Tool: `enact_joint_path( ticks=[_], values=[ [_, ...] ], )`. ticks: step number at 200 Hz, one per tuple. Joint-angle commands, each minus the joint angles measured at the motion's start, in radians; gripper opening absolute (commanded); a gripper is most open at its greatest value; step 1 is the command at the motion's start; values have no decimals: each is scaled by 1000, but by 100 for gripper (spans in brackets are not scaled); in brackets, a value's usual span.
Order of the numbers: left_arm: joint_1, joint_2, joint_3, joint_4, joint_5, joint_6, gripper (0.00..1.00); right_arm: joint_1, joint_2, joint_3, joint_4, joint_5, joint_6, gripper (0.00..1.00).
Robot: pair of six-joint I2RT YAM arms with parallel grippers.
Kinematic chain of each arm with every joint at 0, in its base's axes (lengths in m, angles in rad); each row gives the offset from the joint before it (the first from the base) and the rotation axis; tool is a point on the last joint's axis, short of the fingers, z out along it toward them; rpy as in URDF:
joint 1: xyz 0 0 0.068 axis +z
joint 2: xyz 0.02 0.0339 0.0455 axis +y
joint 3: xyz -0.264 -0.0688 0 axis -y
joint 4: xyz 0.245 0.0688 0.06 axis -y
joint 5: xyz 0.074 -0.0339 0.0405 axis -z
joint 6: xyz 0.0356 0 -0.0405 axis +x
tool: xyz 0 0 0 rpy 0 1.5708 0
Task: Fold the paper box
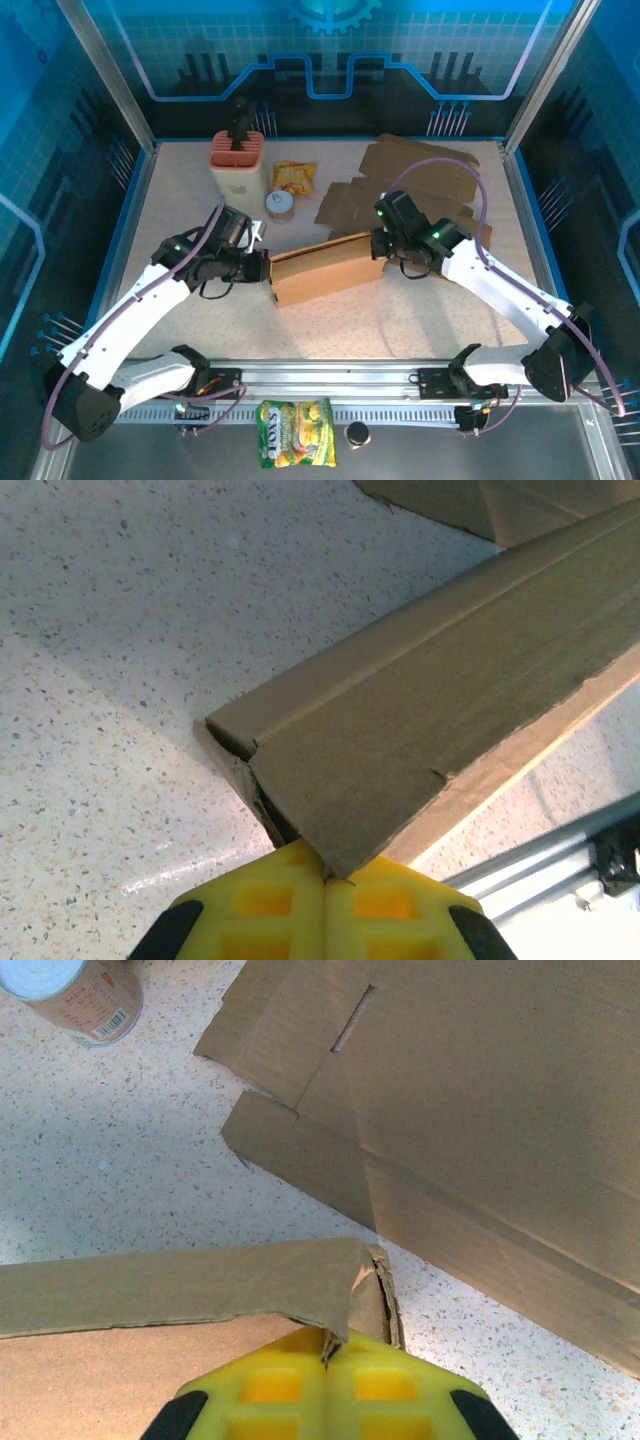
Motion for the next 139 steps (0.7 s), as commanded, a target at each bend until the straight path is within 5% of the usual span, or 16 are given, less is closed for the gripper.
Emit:
enact_joint_path(
  ticks=[1, 55, 101, 139],
  values=[
    [-43, -4, -70, 26, -57, -67, 0, 22, -9, -44, -24, -61, 5, 0],
    [-110, -38, -146, 91, -173, -124, 0, 21, -40, -64, -54, -76, 21, 0],
    [-138, -40, -155, 83, -233, -135, 0, -13, -121, -14, -147, -144, 137, 41],
    [-147, -38, -149, 82, -249, -132, 0, -113, -204, 22, -181, -267, 446, 68]
  ],
)
